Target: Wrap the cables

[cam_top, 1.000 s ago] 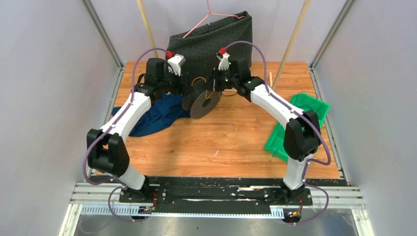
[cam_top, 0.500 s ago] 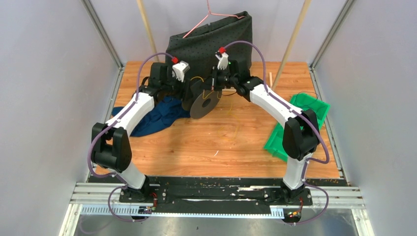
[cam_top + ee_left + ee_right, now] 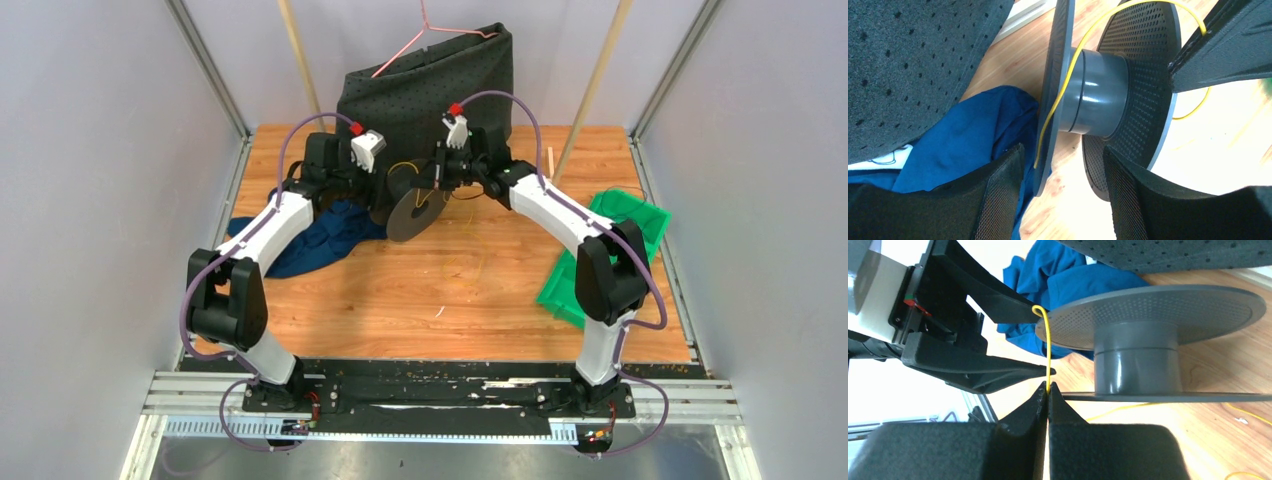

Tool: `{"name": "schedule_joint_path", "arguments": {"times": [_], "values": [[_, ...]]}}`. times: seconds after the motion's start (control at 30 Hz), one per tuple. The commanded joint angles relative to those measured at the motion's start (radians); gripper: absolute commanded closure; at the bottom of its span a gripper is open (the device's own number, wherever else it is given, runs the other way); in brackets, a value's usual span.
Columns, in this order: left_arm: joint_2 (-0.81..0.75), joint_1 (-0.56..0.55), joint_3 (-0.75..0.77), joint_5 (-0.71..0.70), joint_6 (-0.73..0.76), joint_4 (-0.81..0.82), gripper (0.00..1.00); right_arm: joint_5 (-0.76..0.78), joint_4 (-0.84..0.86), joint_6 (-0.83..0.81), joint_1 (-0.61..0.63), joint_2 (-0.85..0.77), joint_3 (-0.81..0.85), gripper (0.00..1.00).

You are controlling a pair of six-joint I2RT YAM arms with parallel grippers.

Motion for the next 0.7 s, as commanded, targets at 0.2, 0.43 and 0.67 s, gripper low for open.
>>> {"name": "schedule_joint_path", "arguments": {"times": [0.2,0.43,0.67], "values": [[0.008,0.013,0.036,0.027,-0.003,-0.001,0.36,0.053,-0.014,-0.03,-0.046,-0.056,-0.066,0.99],[0.027,0.014,0.065,0.035,-0.005,-0.027,0.35,0.021,0.046,-0.013,-0.054,-0.082,-0.07,0.99],[0.038,0.014,0.068,0.051,-0.021,-0.025,0.35,-0.002,0.048,-0.027,-0.054,-0.144,-0.014,0.99]]}}
